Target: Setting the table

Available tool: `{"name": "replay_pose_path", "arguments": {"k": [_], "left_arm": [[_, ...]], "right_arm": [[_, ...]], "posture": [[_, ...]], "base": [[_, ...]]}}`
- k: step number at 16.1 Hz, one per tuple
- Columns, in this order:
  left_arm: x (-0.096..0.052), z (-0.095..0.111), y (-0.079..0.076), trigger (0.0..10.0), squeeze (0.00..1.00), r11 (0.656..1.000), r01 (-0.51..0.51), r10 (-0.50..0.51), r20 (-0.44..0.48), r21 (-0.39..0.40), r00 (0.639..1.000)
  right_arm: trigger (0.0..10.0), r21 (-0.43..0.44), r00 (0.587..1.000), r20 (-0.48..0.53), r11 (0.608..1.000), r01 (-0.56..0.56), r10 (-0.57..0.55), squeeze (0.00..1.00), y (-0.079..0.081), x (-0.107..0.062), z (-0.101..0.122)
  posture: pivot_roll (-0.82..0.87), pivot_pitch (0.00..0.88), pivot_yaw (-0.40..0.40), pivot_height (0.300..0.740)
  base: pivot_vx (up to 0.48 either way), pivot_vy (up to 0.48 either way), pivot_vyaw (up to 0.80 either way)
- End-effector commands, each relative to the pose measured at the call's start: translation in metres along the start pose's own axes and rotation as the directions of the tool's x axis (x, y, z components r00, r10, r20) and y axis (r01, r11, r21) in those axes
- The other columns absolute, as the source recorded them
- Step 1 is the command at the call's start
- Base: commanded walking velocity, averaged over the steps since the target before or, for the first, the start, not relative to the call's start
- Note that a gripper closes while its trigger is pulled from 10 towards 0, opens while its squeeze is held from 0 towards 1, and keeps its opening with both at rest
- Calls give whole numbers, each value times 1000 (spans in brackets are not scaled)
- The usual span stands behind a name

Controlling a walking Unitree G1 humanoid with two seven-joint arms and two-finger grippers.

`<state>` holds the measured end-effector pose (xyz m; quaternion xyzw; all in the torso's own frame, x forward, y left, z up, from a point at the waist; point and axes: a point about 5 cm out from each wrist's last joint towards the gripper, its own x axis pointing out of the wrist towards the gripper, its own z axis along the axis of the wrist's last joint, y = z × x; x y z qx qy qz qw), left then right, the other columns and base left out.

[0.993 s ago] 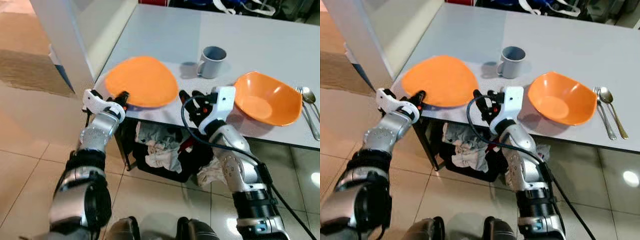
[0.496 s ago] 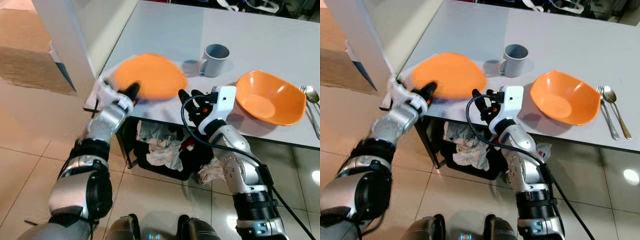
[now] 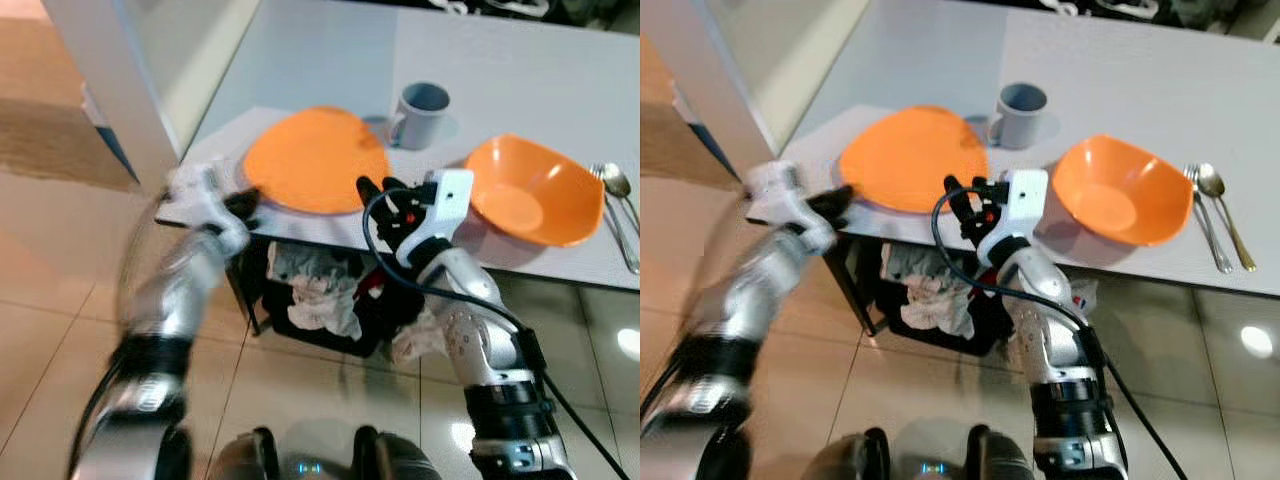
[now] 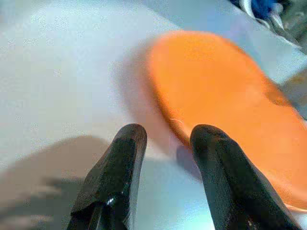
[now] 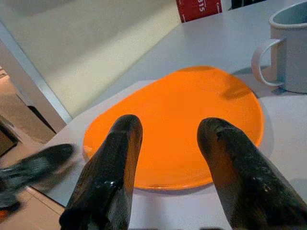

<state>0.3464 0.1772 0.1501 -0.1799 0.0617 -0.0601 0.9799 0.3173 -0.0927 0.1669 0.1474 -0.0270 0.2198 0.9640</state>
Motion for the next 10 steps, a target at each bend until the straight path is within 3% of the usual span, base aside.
{"name": "replay_pose_path", "arguments": {"k": [1, 3, 5, 6, 7, 8, 9, 10], "left_arm": [[-12, 13, -1, 10000, 0, 999, -24, 22, 65, 32, 998], [-25, 25, 2, 10000, 0, 998, -49, 45, 133, 33, 990], [-42, 45, -1, 10000, 0, 996, -75, 61, 257, 46, 965], [-62, 56, -2, 10000, 0, 976, -130, 55, 374, 176, 926], [-79, 55, -2, 10000, 0, 939, -192, 54, 427, 287, 903], [-86, 52, -1, 10000, 0, 921, -217, 60, 430, 324, 901], [-94, 43, 0, 10000, 0, 874, -245, 67, 396, 419, 916], [-110, 14, 15, 10000, 0, 829, -263, 120, 302, 494, 946]], "right_arm": [[10000, 18, 1000, 3, 1000, -19, 19, 0, 3, 0, 0], [10000, 24, 999, 8, 999, -36, 36, 0, 6, 2, 0], [10000, 27, 999, 9, 998, -54, 54, 0, 8, 4, -1], [10000, 27, 997, 9, 997, -73, 73, 0, 10, 4, -2], [10000, 29, 996, 11, 996, -90, 89, 0, 11, 4, -3], [10000, 31, 995, 11, 995, -95, 95, 0, 12, 4, -3], [10000, 29, 995, 11, 994, -104, 103, 0, 12, 4, -3], [10000, 26, 993, 11, 993, -119, 119, 0, 10, 2, -4]], "posture": [[-101, 173, 5, 740], [-95, 169, 2, 740], [-90, 163, -1, 740], [-89, 160, -1, 740], [-79, 156, -4, 740], [-77, 155, -4, 740], [-69, 154, -4, 740], [-58, 149, -8, 740]], "base": [[0, 0, 0], [0, 0, 0], [0, 0, 0], [0, 0, 0], [0, 0, 0], [0, 0, 0], [0, 0, 0], [0, 0, 0]]}}
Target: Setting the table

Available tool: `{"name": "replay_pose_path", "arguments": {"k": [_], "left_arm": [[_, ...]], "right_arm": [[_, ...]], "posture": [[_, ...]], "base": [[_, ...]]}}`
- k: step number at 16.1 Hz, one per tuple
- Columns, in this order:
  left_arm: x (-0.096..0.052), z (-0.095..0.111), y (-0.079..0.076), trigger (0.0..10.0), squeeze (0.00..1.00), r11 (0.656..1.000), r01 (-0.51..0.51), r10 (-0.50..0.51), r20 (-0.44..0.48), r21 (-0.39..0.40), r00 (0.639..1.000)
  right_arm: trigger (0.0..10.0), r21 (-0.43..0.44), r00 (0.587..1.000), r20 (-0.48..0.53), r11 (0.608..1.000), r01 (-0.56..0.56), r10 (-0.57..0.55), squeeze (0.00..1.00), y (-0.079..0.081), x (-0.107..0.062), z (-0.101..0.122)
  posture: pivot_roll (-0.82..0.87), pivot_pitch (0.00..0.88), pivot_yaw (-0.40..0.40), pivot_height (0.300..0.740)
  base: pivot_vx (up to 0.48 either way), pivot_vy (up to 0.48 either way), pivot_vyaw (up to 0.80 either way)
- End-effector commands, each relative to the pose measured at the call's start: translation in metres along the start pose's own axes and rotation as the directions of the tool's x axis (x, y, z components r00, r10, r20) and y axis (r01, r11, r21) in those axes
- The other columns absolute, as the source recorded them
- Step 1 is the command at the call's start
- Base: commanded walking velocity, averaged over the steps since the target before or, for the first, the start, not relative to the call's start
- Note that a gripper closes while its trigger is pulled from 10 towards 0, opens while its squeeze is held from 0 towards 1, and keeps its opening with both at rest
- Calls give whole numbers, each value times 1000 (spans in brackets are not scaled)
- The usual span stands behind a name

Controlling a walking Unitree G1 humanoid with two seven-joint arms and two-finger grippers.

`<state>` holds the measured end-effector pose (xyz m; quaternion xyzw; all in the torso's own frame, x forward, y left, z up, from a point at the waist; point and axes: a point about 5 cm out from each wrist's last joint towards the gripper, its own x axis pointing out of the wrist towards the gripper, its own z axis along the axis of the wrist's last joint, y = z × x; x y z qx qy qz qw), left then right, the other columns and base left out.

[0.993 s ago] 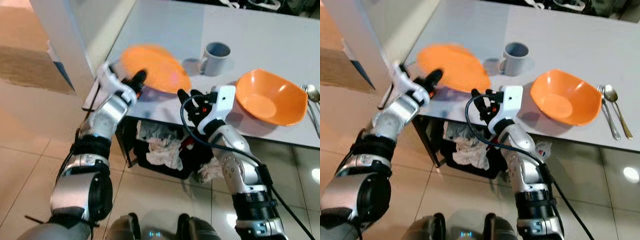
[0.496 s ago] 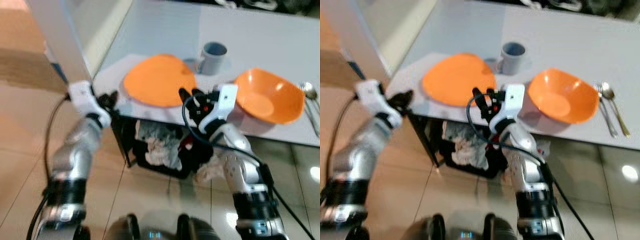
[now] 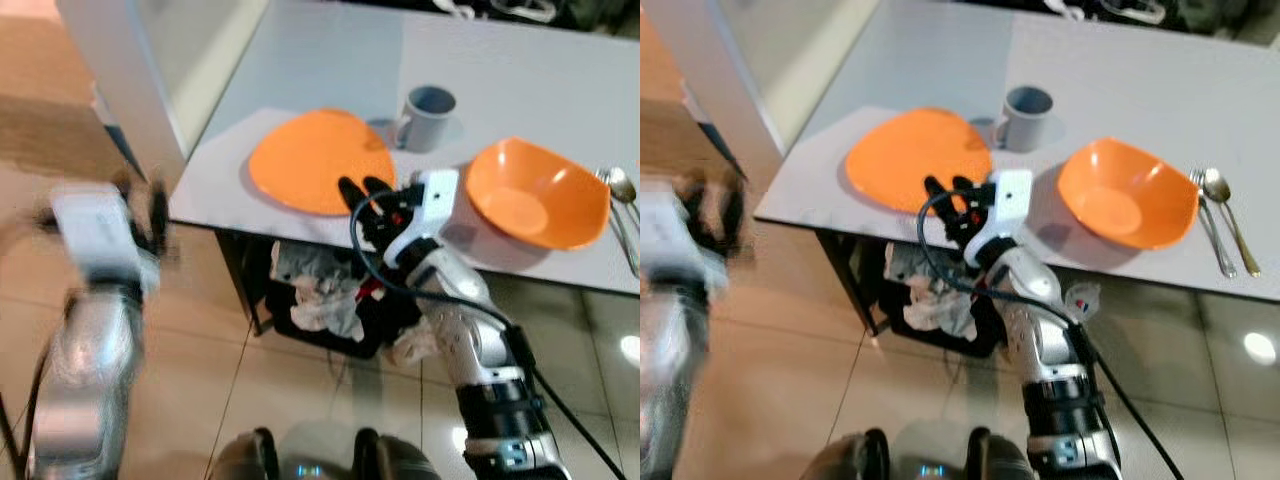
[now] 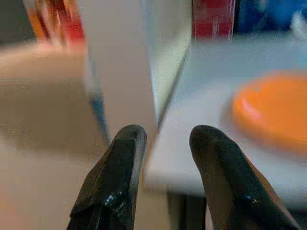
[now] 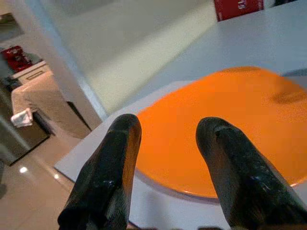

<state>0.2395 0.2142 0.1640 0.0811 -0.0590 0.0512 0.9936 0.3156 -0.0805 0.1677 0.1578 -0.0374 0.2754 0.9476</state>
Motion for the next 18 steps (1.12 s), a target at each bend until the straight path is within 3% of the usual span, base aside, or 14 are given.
{"name": "replay_pose_path", "arguments": {"k": [1, 3, 5, 8, 12, 15, 18], "left_arm": [[-9, -5, 1, 10000, 0, 1000, -2, 2, -1, -10, 1000], [-26, -18, 4, 10000, 0, 997, -27, 25, -25, -78, 999], [-30, -24, 0, 10000, 0, 989, -44, 40, -32, -140, 999], [-19, -20, -22, 10000, 0, 992, 58, -56, 17, -114, 998], [-5, -16, -52, 10000, 0, 972, 199, -192, 66, -124, 979], [-2, -15, -57, 10000, 0, 964, 238, -229, 79, -121, 970], [0, -15, -56, 10000, 0, 961, 254, -245, 88, -109, 966]], "right_arm": [[10000, -9, 1000, -5, 1000, -16, 16, 0, -2, -3, -3], [10000, -17, 997, -17, 997, -73, 73, 0, -2, -9, -6], [10000, 29, 979, -26, 979, -202, 202, 0, 6, -16, -9], [10000, 56, 966, -35, 966, -253, 255, 0, 8, -19, -13], [10000, 44, 981, -37, 981, -186, 188, 0, -4, -18, -19], [10000, 52, 981, -33, 980, -190, 192, 0, -5, -20, -19], [10000, 111, 954, 8, 948, -297, 298, 0, 4, -24, -12]], "posture": [[-54, 142, -13, 740], [-53, 133, -25, 740], [-58, 117, -31, 740], [-69, 104, -27, 740], [-83, 95, -15, 740], [-86, 98, -11, 740], [-90, 101, -4, 740]], "base": [[0, 0, 0], [0, 0, 0], [0, 0, 0], [81, -415, 0], [248, -407, 0], [247, -409, 0], [251, -405, 0]]}}
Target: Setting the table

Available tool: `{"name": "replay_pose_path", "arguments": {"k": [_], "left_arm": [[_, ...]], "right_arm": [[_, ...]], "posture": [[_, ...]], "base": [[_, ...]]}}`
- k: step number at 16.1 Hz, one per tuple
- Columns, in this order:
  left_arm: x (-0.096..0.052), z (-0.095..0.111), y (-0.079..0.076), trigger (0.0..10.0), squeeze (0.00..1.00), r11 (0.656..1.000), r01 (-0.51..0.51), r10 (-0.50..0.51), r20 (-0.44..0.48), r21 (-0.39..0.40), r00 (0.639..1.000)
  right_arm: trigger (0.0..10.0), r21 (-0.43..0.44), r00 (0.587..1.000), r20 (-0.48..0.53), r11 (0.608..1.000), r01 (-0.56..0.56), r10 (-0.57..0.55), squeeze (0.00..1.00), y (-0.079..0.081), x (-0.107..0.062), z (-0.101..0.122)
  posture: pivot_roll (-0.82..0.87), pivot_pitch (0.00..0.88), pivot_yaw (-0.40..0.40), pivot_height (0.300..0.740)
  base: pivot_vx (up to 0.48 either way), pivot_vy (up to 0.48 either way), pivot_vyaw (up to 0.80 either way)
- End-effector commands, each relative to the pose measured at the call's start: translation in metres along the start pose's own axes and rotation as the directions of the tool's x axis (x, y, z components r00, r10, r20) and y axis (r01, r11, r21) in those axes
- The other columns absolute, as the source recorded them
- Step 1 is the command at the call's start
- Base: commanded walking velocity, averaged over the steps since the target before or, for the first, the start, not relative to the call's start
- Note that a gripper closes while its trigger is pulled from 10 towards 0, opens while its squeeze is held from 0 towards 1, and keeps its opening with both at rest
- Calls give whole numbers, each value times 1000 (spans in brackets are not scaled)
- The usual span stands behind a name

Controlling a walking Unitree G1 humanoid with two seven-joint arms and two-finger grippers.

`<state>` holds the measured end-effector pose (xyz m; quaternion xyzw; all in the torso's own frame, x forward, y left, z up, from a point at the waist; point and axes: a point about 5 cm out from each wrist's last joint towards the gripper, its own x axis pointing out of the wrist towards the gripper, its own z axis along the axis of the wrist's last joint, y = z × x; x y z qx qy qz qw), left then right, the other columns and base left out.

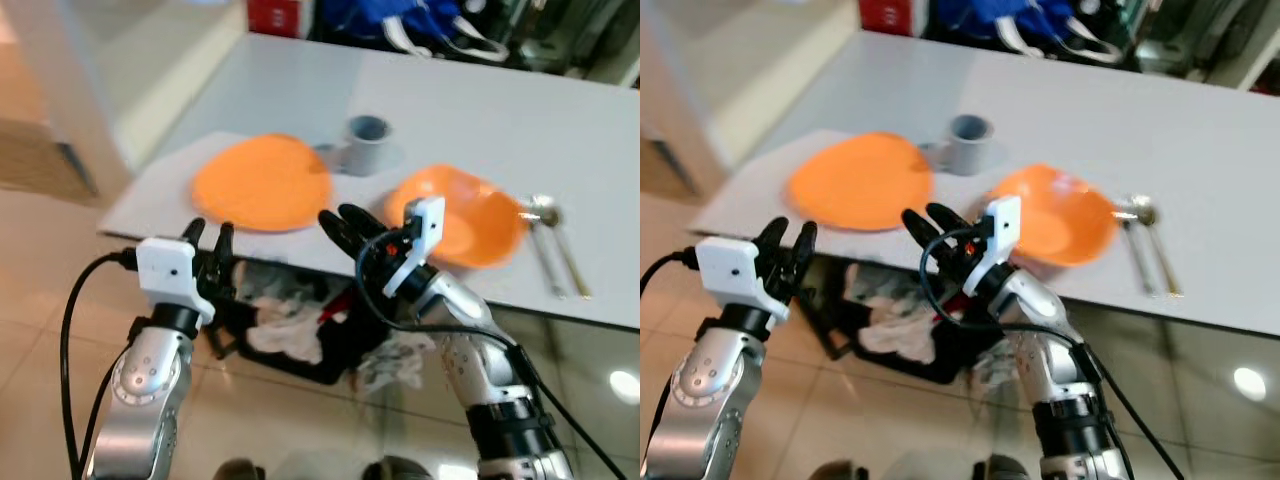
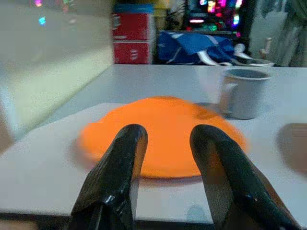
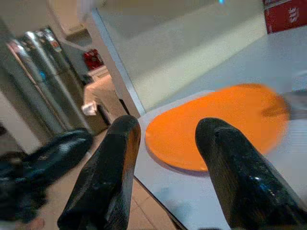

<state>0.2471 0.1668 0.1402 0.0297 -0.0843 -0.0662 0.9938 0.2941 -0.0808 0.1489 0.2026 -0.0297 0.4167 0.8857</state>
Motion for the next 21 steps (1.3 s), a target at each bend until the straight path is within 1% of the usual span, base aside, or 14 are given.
{"name": "replay_pose_path", "arguments": {"k": [1, 2, 3, 4, 6, 7, 8, 10, 16, 20, 21], "left_arm": [[1, 0, -4, 10000, 0, 999, 33, -33, 8, 1, 999], [2, 0, -4, 10000, 0, 999, 36, -36, 9, 2, 999], [2, 0, -3, 10000, 0, 999, 37, -37, 10, 2, 999], [2, 1, -3, 10000, 0, 999, 37, -37, 13, 0, 999], [3, 2, -4, 10000, 0, 999, 39, -39, 20, 0, 999], [4, 3, -5, 10000, 0, 999, 41, -41, 24, 3, 999], [4, 4, -6, 10000, 0, 999, 43, -43, 29, 4, 999], [5, 7, -7, 10000, 0, 999, 47, -48, 42, 3, 998], [8, 13, -14, 10000, 0, 997, 74, -74, 70, -9, 995], [8, 4, -17, 10000, 0, 997, 80, -79, 45, -17, 996], [7, -1, -19, 10000, 0, 996, 87, -86, 28, -22, 996]], "right_arm": [[10000, 23, 999, 39, 999, -39, 38, 0, 3, -2, 10], [10000, 54, 996, 53, 996, -73, 70, 0, 6, -2, 14], [10000, 64, 994, 62, 994, -93, 89, 0, 8, -1, 18], [10000, 78, 986, 93, 986, -149, 141, 0, 13, 0, 27], [10000, 70, 972, 120, 975, -211, 202, 0, 19, 0, 36], [10000, 81, 964, 128, 966, -245, 233, 0, 22, -1, 39], [10000, 85, 961, 121, 962, -260, 249, 0, 24, -1, 40], [10000, 81, 962, 118, 963, -257, 247, 0, 24, -1, 42], [10000, 72, 989, 94, 990, -121, 114, 0, 6, -2, 40], [10000, 37, 997, 55, 998, 52, -54, 0, -16, -6, 28], [10000, 18, 990, 29, 990, 140, -141, 0, -29, -11, 20]], "posture": [[-90, 101, -3, 740], [-91, 100, -4, 740], [-90, 101, -3, 740], [-90, 101, -4, 740], [-89, 100, -6, 740], [-88, 100, -7, 740], [-88, 100, -8, 740], [-88, 99, -8, 740], [-90, 103, -9, 740], [-92, 101, -16, 740], [-93, 100, -16, 740]], "base": [[251, -405, 0], [251, -405, -800], [251, -405, -800], [247, -409, -800], [249, -407, -800], [251, -405, -800], [247, -409, 0], [249, -407, 0], [251, -406, 0], [247, -409, 0], [251, -405, 0]]}}
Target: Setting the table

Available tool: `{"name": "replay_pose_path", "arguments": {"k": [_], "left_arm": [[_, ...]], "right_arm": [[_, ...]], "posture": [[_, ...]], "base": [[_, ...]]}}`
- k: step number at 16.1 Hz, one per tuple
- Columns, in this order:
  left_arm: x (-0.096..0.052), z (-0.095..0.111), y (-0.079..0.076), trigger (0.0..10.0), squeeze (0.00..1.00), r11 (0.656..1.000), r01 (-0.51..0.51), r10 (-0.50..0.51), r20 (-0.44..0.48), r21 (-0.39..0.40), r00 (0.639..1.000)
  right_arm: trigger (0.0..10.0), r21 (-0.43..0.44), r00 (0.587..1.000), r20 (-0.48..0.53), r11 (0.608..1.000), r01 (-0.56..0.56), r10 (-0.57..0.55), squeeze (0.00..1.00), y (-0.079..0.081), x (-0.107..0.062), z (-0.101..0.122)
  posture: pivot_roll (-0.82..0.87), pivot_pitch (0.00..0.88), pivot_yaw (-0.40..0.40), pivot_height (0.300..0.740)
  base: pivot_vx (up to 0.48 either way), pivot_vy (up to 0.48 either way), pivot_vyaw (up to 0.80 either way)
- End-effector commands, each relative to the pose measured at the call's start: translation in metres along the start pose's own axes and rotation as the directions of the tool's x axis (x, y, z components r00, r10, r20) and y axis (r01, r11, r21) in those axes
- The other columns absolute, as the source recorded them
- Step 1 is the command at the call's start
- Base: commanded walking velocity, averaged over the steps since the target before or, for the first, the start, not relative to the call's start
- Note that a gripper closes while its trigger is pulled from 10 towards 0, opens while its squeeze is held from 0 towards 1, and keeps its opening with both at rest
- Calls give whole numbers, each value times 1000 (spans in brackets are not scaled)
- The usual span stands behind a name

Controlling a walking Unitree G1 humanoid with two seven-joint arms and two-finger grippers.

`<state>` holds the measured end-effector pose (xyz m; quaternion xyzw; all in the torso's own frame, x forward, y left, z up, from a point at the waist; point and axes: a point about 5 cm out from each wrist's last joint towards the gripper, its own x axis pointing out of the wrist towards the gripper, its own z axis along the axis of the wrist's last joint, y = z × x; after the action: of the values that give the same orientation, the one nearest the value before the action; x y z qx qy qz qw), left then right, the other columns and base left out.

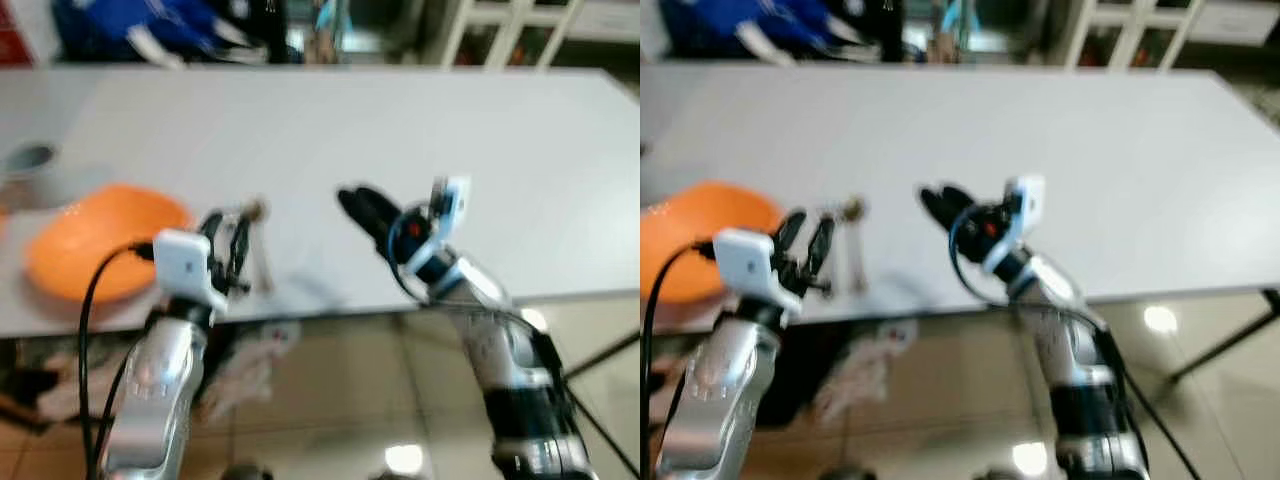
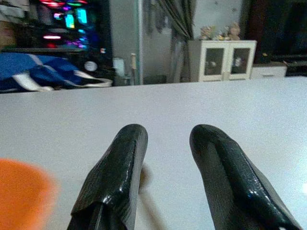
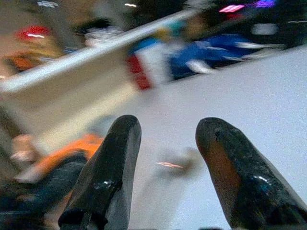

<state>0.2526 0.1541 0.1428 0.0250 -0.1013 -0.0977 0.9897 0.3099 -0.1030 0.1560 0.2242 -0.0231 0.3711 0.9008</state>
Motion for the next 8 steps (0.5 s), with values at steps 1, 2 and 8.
{"name": "replay_pose_path", "arguments": {"k": [1, 2, 8], "left_arm": [[-2, -8, -10, 10000, 0, 999, 45, -45, -27, -14, 999], [-3, -11, -14, 10000, 0, 997, 72, -72, -39, -14, 997], [-2, -18, -26, 10000, 0, 991, 130, -131, -55, -20, 990]], "right_arm": [[10000, -40, 996, -16, 995, 90, -91, 0, -17, -12, -3], [10000, -47, 993, -36, 993, 109, -111, 0, -22, -17, -8], [10000, -113, 986, -77, 984, 138, -147, 0, -27, -14, -24]], "posture": [[-94, 98, -17, 740], [-93, 98, -18, 740], [-96, 89, -19, 740]], "base": [[251, -405, 0], [251, -405, 0], [82, -418, 0]]}}
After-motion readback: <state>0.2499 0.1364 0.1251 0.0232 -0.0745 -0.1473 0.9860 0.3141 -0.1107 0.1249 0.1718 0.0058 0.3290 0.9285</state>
